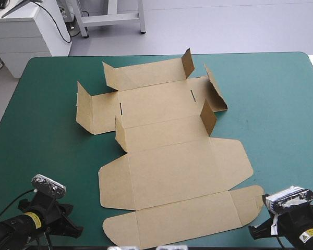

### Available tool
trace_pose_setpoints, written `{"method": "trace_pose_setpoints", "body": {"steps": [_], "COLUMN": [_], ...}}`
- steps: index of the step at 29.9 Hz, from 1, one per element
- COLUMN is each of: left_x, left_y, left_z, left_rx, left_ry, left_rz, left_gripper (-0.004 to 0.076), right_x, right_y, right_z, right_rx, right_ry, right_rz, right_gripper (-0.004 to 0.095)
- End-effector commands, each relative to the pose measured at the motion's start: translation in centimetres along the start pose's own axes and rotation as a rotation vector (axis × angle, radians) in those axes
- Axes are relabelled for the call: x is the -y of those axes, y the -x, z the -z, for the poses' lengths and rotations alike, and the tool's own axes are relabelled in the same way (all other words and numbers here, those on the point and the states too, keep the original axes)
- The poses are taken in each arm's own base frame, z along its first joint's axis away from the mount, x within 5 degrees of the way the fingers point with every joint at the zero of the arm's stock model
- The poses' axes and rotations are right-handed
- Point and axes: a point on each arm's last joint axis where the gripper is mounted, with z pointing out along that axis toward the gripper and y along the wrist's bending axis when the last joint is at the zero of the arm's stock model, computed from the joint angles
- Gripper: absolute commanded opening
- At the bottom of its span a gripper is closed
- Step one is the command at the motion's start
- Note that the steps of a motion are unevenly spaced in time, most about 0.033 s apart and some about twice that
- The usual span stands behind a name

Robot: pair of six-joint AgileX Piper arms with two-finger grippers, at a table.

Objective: Fold the box

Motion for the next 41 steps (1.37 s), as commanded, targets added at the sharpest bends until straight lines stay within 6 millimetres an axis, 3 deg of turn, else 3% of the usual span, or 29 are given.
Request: {"method": "trace_pose_setpoints", "body": {"steps": [1,10,14,20,28,35,41], "left_x": [0.1,0.1,0.1,0.1,0.1,0.1,0.1], "left_y": [1.0,0.9,0.9,0.9,0.9,0.9,0.9], "left_z": [0.4,0.4,0.4,0.4,0.4,0.4,0.4], "left_rx": [0.061,0.059,0.059,0.059,0.056,0.056,0.056], "left_ry": [-0.008,-0.008,-0.008,-0.008,-0.008,-0.008,-0.008], "left_rz": [0.001,0.001,0.001,0.001,0.001,0.001,0.001], "left_gripper": [-0.0008,-0.0008,-0.0008,-0.0008,-0.0008,-0.0008,-0.0008], "right_x": [0.2,0.7,1.5,3.2,4.9,6.8,6.3], "right_y": [1.2,2.4,4.5,9.4,15.4,18.5,21.6], "right_z": [0.5,0.0,-0.4,-1.8,-5.1,-9.2,-12.6], "right_rx": [0.071,0.088,0.079,0.072,0.07,-0.01,-0.036], "right_ry": [-0.013,-0.022,-0.016,0.008,0.137,0.172,0.213], "right_rz": [-0.006,-0.024,-0.043,-0.066,-0.084,-0.096,-0.013], "right_gripper": [-0.0021,-0.0021,-0.0021,-0.0021,-0.0021,-0.0019,-0.0019]}}
